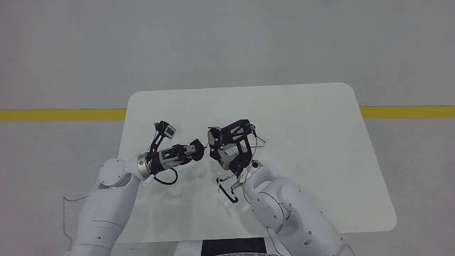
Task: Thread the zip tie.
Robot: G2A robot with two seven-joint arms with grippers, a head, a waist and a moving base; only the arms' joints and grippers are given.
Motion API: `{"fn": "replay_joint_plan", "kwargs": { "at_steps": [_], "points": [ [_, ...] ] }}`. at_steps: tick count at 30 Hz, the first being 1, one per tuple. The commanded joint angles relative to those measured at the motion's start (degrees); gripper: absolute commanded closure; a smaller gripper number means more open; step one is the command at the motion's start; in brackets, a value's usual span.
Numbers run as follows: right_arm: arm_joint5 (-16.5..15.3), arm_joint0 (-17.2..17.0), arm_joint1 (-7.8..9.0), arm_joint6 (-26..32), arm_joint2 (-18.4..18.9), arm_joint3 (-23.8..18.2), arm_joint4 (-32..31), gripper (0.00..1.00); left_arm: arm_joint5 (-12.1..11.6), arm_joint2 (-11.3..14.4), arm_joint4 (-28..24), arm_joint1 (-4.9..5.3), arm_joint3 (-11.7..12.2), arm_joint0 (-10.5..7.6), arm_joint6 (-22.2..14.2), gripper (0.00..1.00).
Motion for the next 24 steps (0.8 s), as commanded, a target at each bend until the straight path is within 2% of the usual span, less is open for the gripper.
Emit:
{"fn": "replay_joint_plan", "kwargs": {
  "at_steps": [1,24],
  "points": [
    [0.0,0.0,-0.01,0.1,0.0,0.1,-0.1,1.00,0.0,0.0,0.0,0.00,0.0,0.00,0.0,1.00],
    [-0.3,0.3,-0.25,1.0,-0.6,1.0,-0.6,1.00,0.0,0.0,0.0,0.00,0.0,0.00,0.0,1.00]
  ]
}}
